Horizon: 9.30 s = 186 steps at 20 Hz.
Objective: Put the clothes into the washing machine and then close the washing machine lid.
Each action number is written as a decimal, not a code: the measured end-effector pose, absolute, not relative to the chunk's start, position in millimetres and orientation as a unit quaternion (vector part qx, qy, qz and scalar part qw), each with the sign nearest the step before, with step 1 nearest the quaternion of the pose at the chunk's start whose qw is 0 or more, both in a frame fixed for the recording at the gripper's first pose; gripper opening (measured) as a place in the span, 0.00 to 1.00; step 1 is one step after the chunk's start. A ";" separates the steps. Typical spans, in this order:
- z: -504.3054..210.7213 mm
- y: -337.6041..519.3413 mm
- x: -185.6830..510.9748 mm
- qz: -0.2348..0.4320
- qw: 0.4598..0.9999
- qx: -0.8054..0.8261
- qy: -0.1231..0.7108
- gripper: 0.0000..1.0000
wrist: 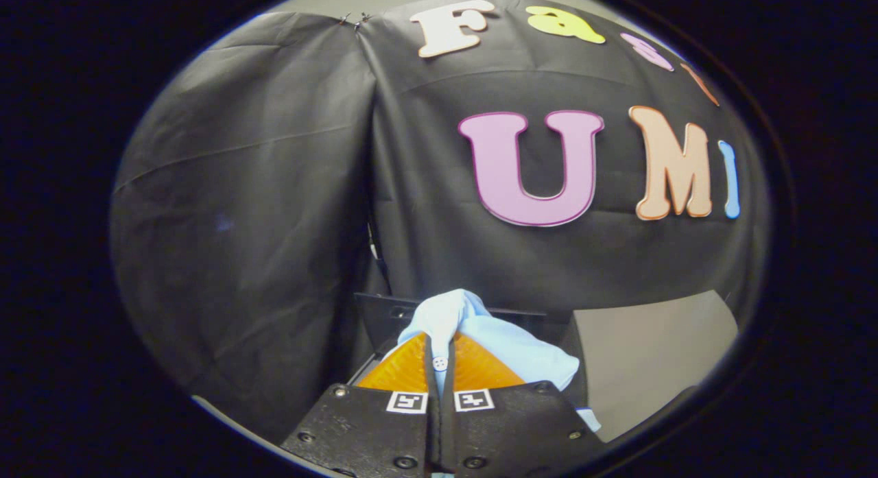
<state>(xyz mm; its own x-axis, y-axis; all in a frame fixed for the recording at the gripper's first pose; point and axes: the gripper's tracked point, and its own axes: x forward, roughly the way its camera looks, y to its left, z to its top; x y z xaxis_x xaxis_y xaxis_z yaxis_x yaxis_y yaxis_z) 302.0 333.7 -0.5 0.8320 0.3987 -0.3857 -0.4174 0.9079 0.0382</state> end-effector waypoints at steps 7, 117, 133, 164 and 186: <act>-64.1 364.9 306.7 0.233 0.945 -0.049 0.223 0.00; -67.4 405.1 499.3 0.068 0.997 -0.031 0.004 0.98; -63.8 407.8 498.2 0.068 0.997 -0.028 -0.023 0.98; -108.0 409.5 390.1 0.084 0.990 -0.046 0.106 0.97; -25.4 360.2 218.2 0.102 0.992 -0.037 0.066 0.96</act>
